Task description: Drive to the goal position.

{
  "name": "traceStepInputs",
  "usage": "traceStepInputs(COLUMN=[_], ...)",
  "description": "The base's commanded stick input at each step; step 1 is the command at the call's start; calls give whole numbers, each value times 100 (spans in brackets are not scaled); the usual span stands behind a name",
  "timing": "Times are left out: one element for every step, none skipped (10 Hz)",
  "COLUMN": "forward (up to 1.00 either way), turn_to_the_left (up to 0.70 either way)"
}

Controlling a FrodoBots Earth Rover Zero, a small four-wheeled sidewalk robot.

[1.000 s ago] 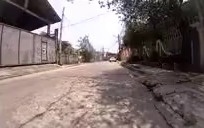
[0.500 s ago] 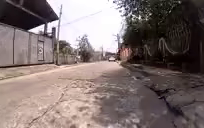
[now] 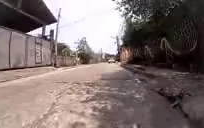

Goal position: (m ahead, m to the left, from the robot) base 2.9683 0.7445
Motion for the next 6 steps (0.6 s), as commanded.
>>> traceStepInputs(forward=[100, 100, 100, 100, 100, 100], turn_to_the_left=[3, 3, 3, 3, 3, 3])
